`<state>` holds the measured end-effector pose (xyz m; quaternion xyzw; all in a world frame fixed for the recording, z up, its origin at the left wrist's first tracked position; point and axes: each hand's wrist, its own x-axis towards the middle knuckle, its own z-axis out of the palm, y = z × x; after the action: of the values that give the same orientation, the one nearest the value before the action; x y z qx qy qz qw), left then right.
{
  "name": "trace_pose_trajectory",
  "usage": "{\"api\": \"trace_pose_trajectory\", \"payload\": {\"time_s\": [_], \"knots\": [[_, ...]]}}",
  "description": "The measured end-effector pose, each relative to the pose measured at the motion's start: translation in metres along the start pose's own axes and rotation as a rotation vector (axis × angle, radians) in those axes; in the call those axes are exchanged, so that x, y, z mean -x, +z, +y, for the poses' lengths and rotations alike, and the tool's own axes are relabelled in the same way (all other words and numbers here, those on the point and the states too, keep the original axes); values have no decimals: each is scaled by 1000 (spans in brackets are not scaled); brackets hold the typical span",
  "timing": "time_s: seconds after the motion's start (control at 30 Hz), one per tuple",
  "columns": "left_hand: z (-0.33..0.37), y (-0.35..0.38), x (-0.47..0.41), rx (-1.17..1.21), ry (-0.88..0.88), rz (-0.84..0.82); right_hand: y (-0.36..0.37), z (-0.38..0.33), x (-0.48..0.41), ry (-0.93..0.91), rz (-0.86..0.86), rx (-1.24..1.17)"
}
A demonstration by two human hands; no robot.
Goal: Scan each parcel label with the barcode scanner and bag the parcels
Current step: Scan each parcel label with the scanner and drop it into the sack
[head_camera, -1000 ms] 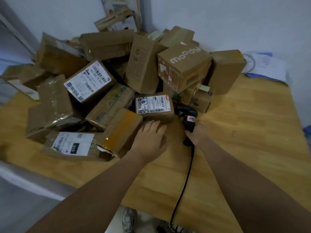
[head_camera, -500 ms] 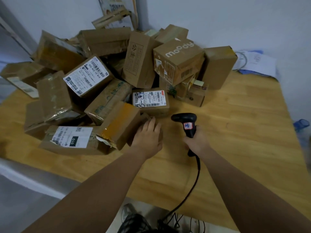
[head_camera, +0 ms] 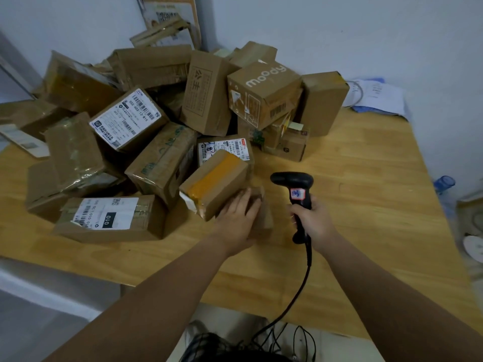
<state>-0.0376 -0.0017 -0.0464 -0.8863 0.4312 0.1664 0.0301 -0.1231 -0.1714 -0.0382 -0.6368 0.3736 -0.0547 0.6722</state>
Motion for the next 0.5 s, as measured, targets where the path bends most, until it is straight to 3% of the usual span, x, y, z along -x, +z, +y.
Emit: {"api": "trace_pose_trajectory", "payload": {"time_s": [0.2,0.3,0.4,0.5], "knots": [[6,6,-5,-48,-118,-75,3,13,6,132,-8,-60],[1,-3,-7,23,-58,-15,0,15,11,189,-27,-151],[-4,-17,-6,321,8,130,-6,13,16,199,-82,-309],[-1,-27,0,981,-90,230,-7,7,20,173,-117,-487]]}}
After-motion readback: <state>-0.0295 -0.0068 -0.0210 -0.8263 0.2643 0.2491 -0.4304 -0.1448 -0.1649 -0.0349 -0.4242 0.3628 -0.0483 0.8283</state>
